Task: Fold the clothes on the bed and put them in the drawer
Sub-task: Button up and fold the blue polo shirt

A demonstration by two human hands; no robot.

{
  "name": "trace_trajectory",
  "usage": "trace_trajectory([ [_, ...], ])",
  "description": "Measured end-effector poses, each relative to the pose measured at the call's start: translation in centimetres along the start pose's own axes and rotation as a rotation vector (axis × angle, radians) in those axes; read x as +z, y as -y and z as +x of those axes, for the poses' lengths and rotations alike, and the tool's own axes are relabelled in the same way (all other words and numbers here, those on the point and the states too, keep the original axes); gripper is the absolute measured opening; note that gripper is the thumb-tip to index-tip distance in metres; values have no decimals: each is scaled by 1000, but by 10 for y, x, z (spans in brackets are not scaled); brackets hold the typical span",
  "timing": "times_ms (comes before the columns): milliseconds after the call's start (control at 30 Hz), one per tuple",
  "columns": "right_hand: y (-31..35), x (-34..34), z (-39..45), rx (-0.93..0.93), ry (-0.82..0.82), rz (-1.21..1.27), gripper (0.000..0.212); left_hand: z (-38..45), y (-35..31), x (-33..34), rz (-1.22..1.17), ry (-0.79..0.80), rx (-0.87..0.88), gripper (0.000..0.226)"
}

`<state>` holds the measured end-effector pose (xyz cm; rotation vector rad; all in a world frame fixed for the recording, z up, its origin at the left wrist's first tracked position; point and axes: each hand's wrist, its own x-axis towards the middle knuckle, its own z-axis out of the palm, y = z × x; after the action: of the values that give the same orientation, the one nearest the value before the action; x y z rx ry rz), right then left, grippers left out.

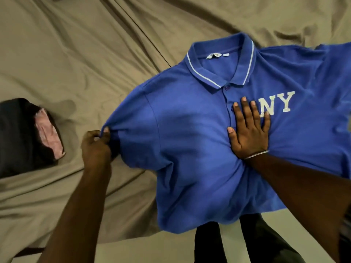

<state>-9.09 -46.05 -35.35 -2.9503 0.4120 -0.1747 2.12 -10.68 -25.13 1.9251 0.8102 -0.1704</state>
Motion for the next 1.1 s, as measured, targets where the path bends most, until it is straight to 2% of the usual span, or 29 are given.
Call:
trace_trajectory([
  [100, 0, 4, -1, 1, -4, 32, 68, 15, -12, -22, 193, -5, 180, 21],
  [133, 0, 4, 0, 3, -2, 38, 68, 16, -19, -26, 249, 35, 208, 26],
  [233, -1, 5, 0, -2, 8, 56, 68, 4, -49, -27, 379, 219, 250, 63],
  [267, -2, 5, 1, -3, 15, 59, 68, -2, -59, -26, 401, 260, 268, 65],
  [367, -1, 5, 0, -6, 28, 68, 69, -34, -92, -16, 385, 324, 332, 51],
  [500, 1, 1, 1, -8, 63, 106, 70, -86, -128, 19, 282, 323, 385, 30],
  [633, -6, -21, 5, -56, 82, 223, 73, -142, -156, 86, 112, 385, 355, 34],
  [700, -17, -33, 5, -67, 76, 476, 68, -164, -163, 131, 113, 446, 393, 37],
  [800, -36, -79, 5, 273, -35, 1355, 56, -185, -168, 188, 176, 439, 468, 38],
  [833, -43, -99, 5, 307, -57, 1513, 58, -193, -170, 206, 202, 423, 497, 40],
  [867, -50, -118, 7, 273, -62, 1559, 61, -200, -172, 224, 203, 418, 518, 41],
  [967, -66, -151, 23, 144, -46, 1477, 69, -225, -182, 281, 171, 437, 573, 46],
  [1000, -73, -154, 31, 206, -61, 1453, 63, -232, -186, 301, 146, 453, 586, 47],
  [1033, -83, -153, 42, 309, -115, 1434, 48, -239, -191, 323, 122, 475, 595, 45],
  [1100, -109, -146, 62, 536, -258, 1415, 6, -244, -199, 360, 99, 482, 610, 39],
])
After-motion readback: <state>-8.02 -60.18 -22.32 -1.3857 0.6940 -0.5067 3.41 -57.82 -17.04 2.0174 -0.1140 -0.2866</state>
